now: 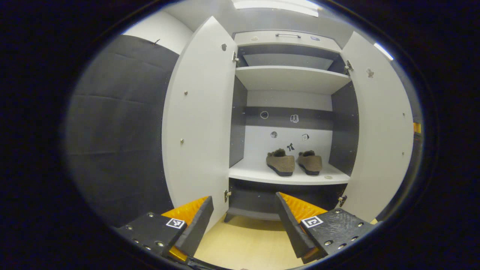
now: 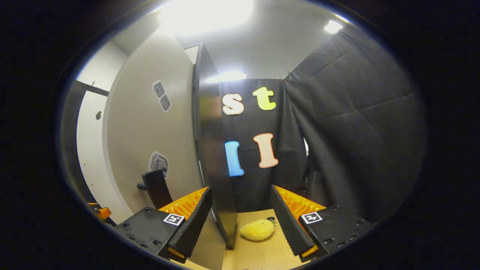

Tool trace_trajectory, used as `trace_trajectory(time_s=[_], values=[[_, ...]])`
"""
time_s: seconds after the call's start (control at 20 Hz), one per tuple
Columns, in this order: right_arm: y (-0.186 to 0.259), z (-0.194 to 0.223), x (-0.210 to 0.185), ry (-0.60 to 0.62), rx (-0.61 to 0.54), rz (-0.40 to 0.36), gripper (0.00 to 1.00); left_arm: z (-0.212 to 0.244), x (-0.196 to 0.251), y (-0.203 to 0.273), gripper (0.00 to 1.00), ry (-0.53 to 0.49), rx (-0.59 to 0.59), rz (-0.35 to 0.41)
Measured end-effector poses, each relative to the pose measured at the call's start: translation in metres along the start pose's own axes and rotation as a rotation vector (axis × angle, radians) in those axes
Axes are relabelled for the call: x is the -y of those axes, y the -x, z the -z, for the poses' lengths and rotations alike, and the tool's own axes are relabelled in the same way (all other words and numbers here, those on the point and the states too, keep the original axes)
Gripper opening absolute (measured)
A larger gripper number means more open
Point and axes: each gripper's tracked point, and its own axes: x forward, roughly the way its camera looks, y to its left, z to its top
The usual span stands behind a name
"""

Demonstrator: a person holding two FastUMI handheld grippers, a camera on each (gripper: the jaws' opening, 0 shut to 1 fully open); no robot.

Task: Grab one shoe with the right hand and put it into the shoe cabinet, grab the other shoe with the left hand and put it into the shoe cabinet; then close the right door with the right hand and the left door with the left hand.

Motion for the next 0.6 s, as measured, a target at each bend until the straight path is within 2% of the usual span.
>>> trace_trajectory(time_s=[0.1, 0.3, 0.4, 0.45, 0.6], values=[[0.005, 0.0, -0.009, 0.008, 0.001, -0.019, 0.97, -0.001, -0.002, 0.001, 1.0, 0.0, 0.004, 0.007], [0.005, 0.0, -0.017, 0.003, 0.023, 0.014, 0.96, -0.009, -0.008, 0.001, 1.0, 0.003, 0.023, 0.015], [0.008, 0.001, -0.024, 0.001, 0.036, 0.017, 0.96, -0.013, -0.012, 0.002, 0.96, -0.012, 0.034, 0.019], [0.008, 0.002, -0.028, -0.007, 0.035, 0.016, 0.96, -0.016, -0.014, 0.004, 1.0, -0.02, 0.04, 0.026], [0.008, 0.008, -0.045, -0.038, 0.026, -0.004, 0.96, -0.023, -0.025, 0.005, 1.0, -0.026, 0.07, 0.015]])
